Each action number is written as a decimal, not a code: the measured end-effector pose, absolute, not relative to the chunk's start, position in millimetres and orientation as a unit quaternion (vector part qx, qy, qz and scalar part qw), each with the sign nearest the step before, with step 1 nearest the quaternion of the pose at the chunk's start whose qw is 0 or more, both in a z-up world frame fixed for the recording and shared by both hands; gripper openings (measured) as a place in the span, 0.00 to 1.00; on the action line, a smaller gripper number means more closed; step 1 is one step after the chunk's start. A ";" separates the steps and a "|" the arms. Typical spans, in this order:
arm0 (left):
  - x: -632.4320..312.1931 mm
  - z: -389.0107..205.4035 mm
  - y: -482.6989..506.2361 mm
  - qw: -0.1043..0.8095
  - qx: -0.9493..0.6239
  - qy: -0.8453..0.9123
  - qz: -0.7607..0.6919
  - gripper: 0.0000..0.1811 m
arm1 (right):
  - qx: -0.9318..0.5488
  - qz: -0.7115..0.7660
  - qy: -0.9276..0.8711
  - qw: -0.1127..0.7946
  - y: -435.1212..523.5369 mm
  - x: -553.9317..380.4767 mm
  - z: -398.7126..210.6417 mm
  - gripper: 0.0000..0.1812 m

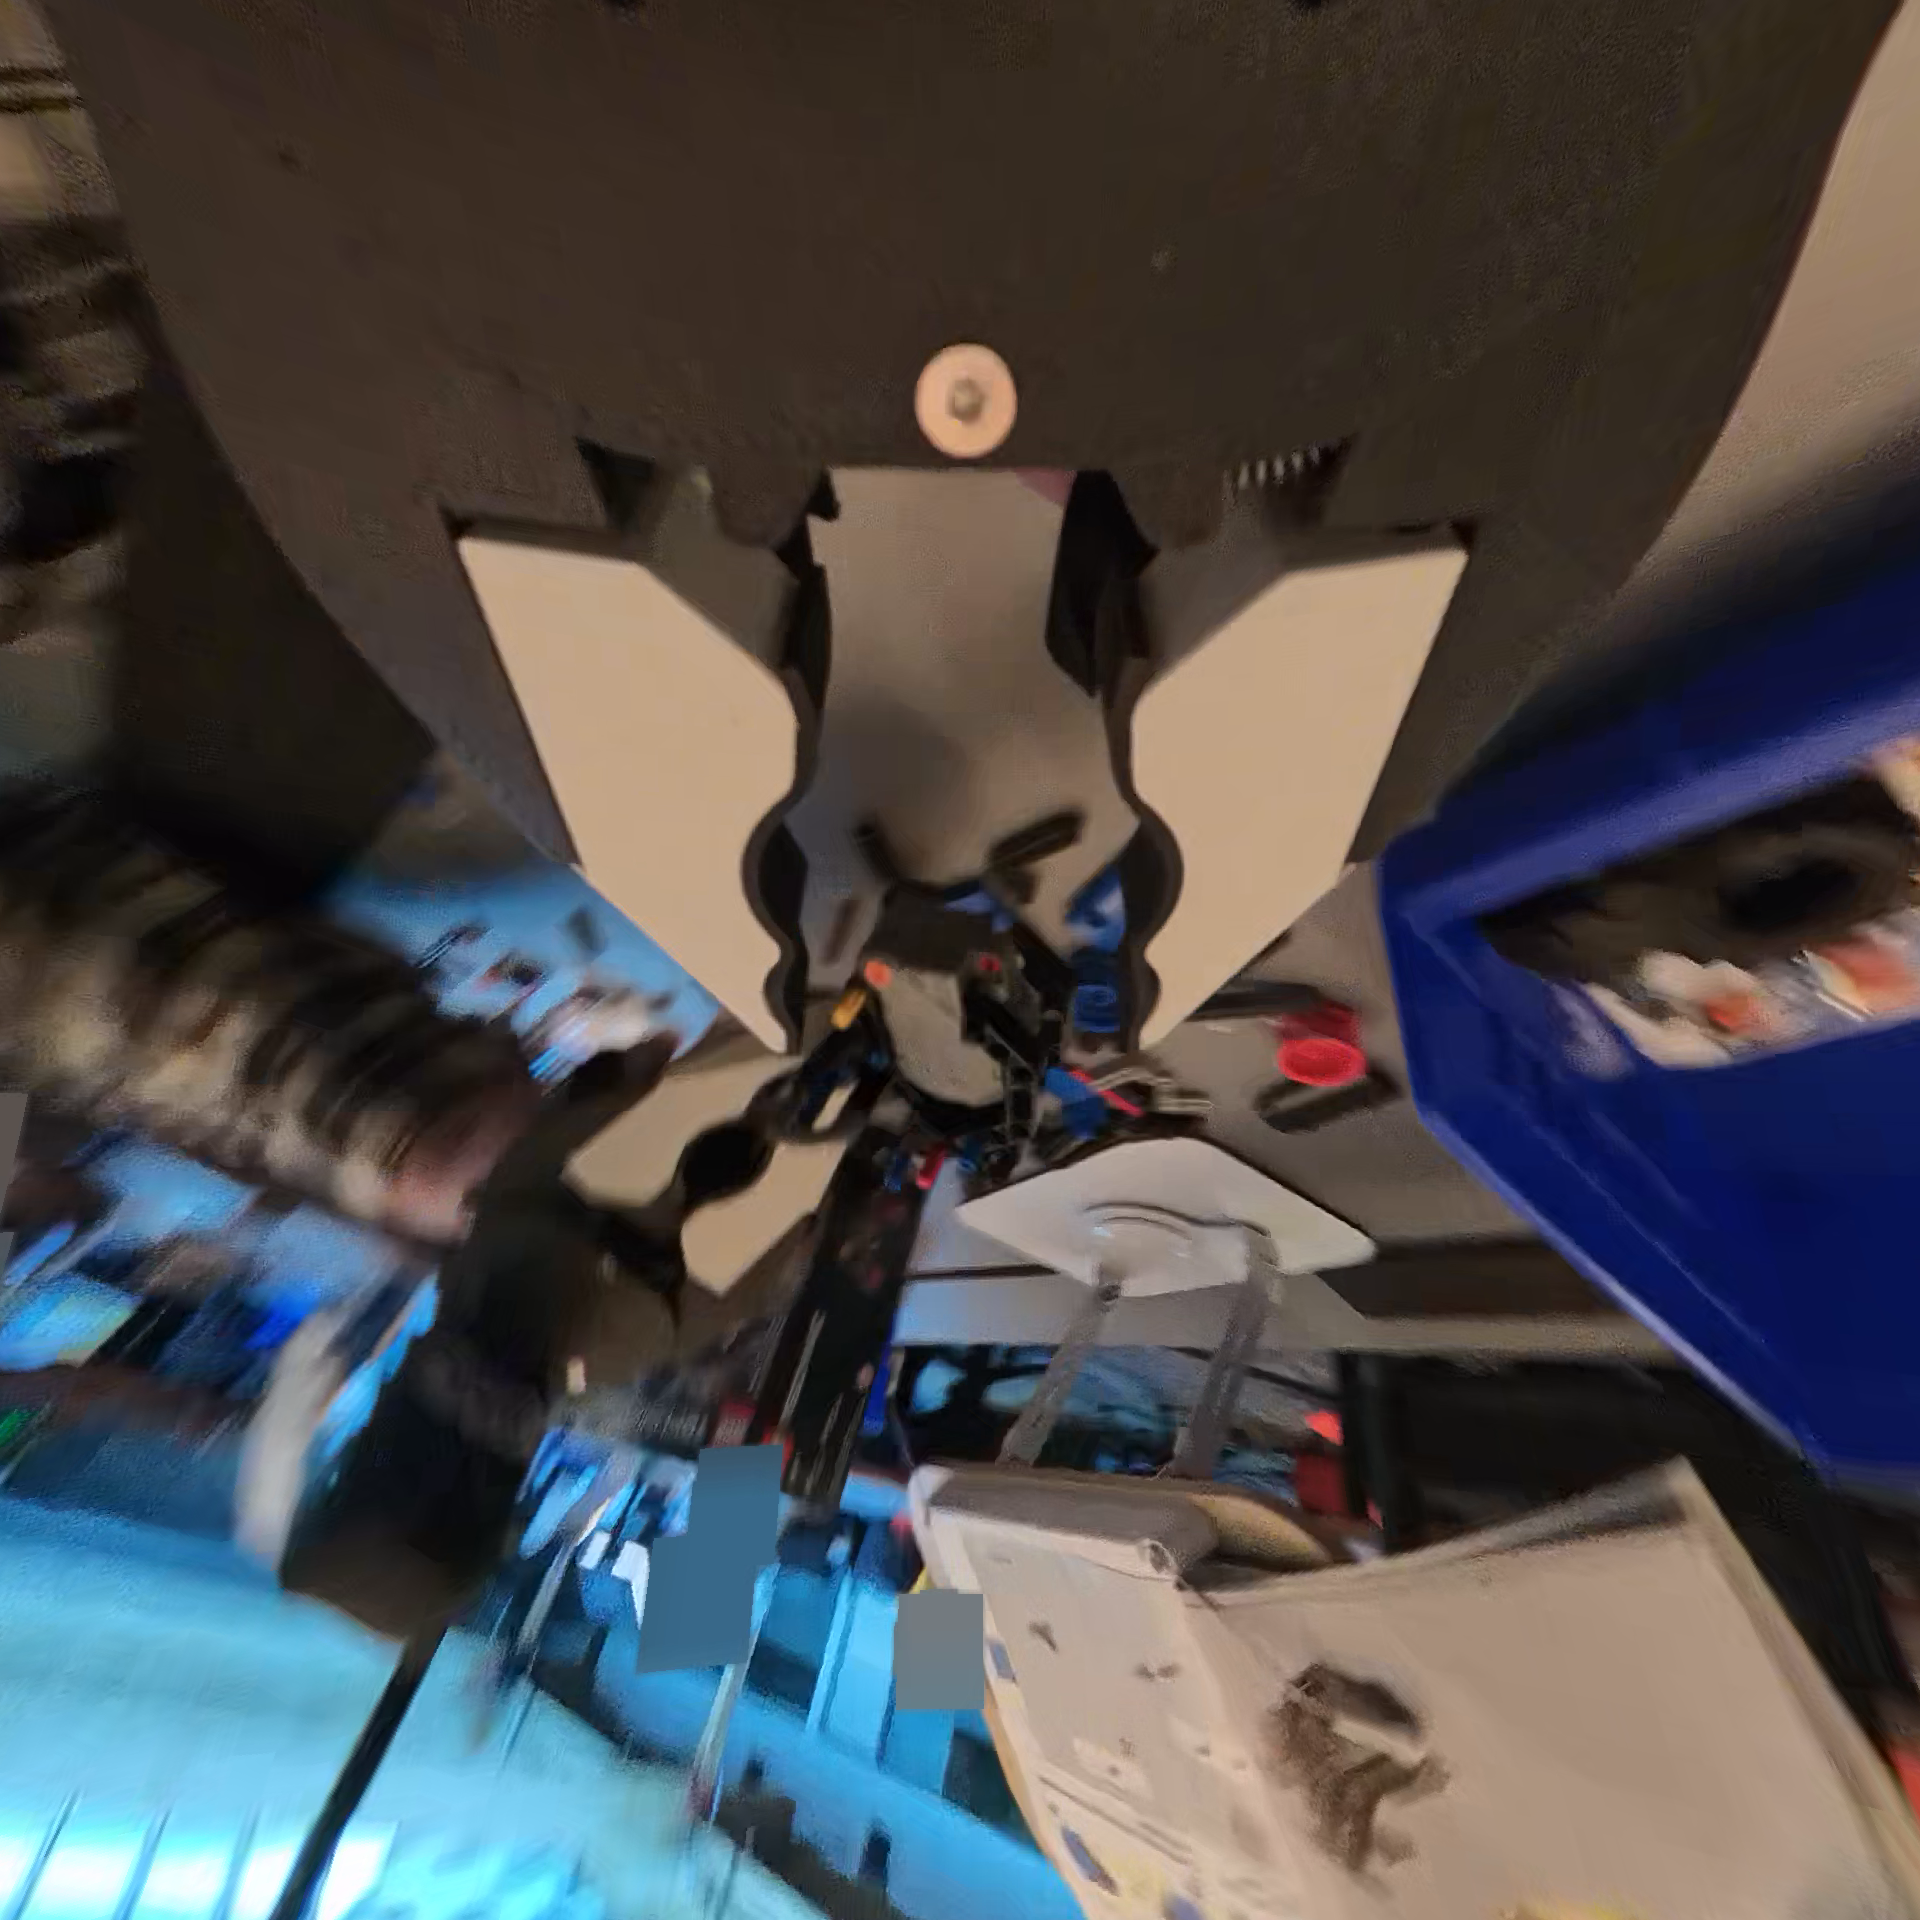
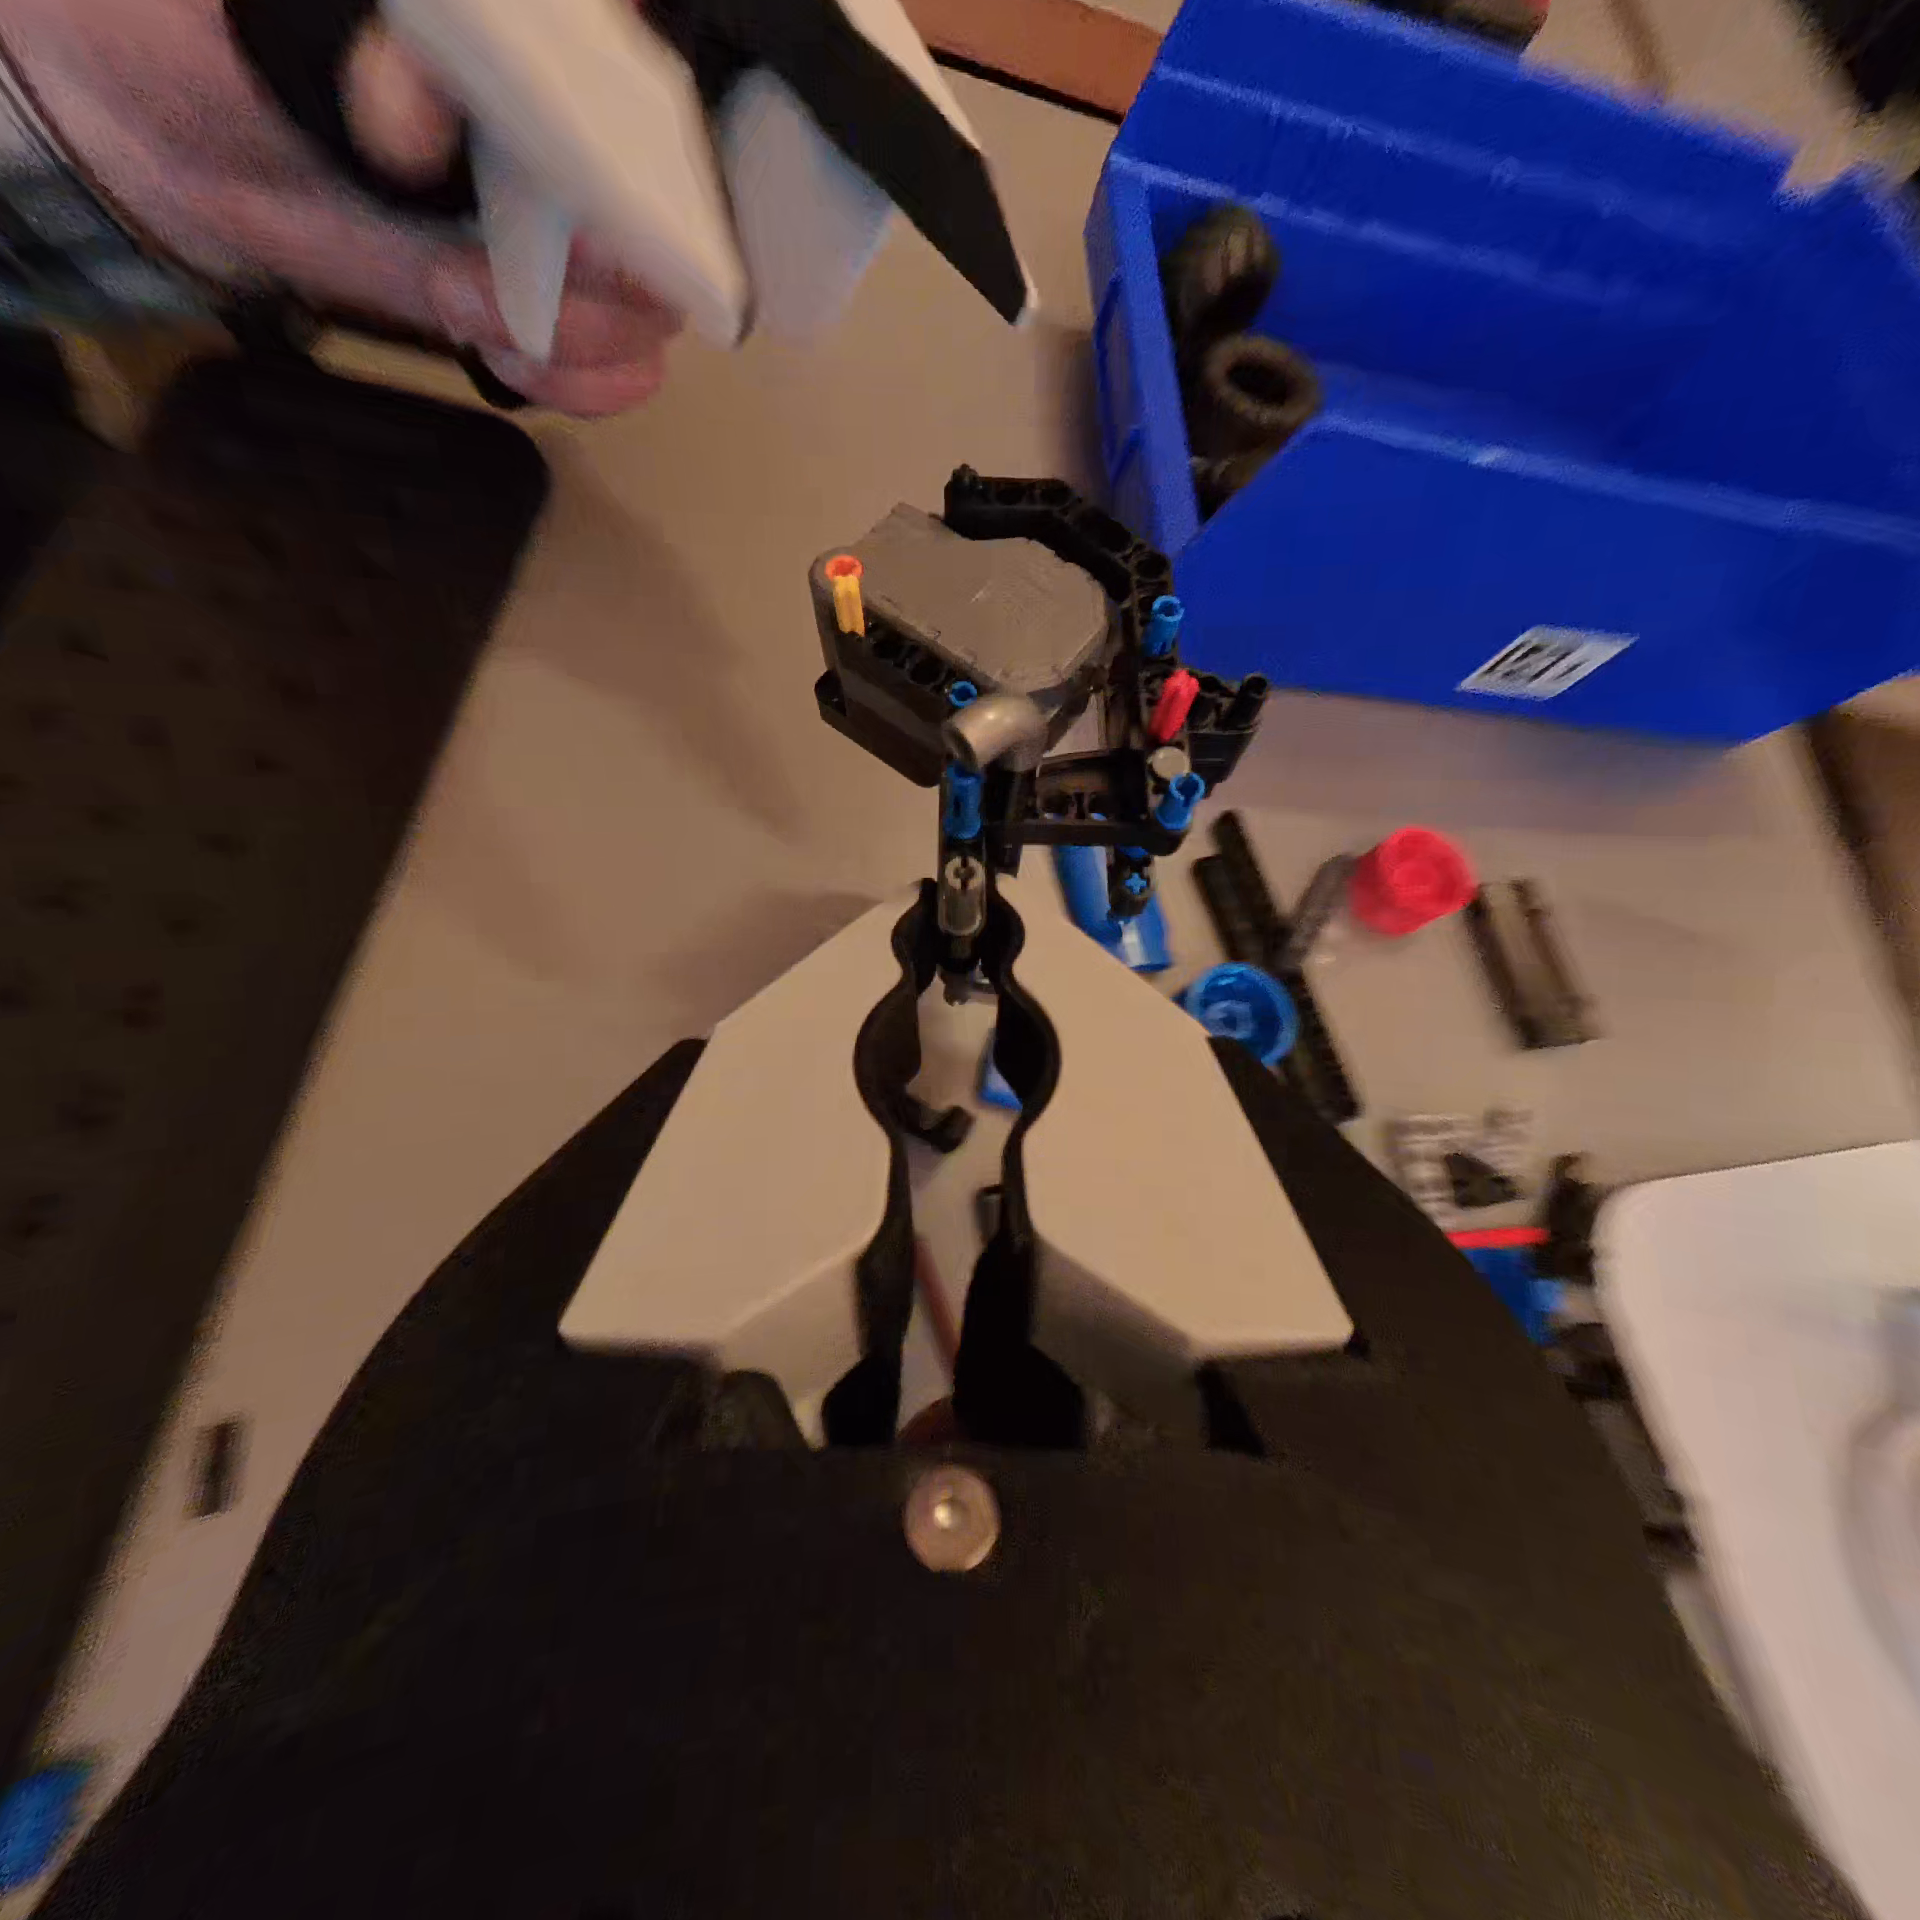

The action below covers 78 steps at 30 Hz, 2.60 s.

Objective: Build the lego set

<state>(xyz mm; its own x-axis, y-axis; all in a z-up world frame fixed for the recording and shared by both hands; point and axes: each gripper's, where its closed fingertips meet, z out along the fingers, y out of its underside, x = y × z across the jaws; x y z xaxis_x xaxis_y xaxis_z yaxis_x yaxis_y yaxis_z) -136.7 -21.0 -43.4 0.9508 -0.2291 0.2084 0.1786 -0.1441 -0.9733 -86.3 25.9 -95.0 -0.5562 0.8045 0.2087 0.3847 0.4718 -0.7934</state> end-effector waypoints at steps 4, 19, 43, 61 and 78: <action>-121.3 -62.5 -23.8 0.600 -0.764 0.209 0.110 0.33 | -0.435 0.459 -0.759 0.156 16.7 -77.1 -92.2 0.03; -107.1 -82.6 -14.6 0.531 -0.734 0.333 0.264 0.16 | -0.456 0.527 -0.717 -0.013 2.1 -56.5 -95.5 0.04; -114.9 -104.7 -10.0 0.518 -0.836 -0.049 -0.174 0.15 | -0.230 0.233 -0.825 0.460 -3.2 -98.2 -80.3 0.06; -109.1 -81.7 -23.5 0.553 -0.815 0.173 0.006 0.41 | -0.271 0.363 -0.797 0.399 -6.6 -95.7 -78.5 0.03; -79.1 -126.8 -7.6 0.493 -0.798 0.338 0.083 0.24 | -0.257 0.360 -0.823 0.357 -17.1 -85.5 -99.4 0.03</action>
